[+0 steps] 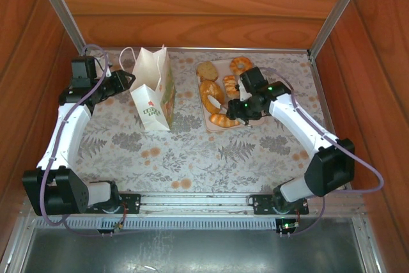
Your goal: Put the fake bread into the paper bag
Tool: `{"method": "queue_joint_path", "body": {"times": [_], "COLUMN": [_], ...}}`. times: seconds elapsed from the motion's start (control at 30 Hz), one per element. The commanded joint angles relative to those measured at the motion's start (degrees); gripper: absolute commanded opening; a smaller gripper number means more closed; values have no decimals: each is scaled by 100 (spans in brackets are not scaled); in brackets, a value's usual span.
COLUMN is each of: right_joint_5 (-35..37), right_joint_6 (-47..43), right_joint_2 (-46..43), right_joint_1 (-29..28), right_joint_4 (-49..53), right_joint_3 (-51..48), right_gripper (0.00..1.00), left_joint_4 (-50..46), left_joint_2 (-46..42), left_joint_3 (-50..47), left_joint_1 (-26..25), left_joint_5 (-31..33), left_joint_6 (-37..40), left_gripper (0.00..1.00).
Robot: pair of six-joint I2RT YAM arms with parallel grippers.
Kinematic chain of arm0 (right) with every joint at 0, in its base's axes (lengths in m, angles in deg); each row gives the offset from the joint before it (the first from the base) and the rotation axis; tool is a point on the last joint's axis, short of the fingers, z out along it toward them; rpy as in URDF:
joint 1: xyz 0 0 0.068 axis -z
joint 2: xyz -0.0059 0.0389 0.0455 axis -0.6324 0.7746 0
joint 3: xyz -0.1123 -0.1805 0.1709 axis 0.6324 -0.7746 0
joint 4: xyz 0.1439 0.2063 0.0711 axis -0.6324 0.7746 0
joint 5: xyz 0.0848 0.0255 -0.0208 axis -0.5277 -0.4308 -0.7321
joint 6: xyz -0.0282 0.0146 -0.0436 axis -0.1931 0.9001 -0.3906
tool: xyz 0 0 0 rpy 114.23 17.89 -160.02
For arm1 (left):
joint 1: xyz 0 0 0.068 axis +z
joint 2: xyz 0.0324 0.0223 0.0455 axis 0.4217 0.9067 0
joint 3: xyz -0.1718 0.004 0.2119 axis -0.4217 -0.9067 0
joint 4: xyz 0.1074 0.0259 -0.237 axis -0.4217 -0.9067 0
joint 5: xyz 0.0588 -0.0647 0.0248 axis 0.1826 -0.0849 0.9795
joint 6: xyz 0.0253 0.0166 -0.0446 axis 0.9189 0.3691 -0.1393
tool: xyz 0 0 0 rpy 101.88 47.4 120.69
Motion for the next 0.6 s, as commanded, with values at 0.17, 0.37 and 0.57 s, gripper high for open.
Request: {"method": "queue_joint_path", "body": {"times": [0.17,0.37,0.57], "right_joint_5": [-189,-47,-31], "right_joint_6": [121,95,13], "right_joint_2": [414,695,950], "right_joint_1": [-184,-181,-188], "right_joint_4": [-358,-196,-218], "right_joint_3": [65,251,366], "right_gripper": [69,69,69], "left_joint_4": [3,1,2], "left_joint_2": [39,26,21], "left_joint_3": [-3,10,40], "left_joint_1": [-31,-24,-23], "left_joint_5": [-47,-114,-127], "left_joint_6": [18,7,2], "left_gripper": [38,35,35]}}
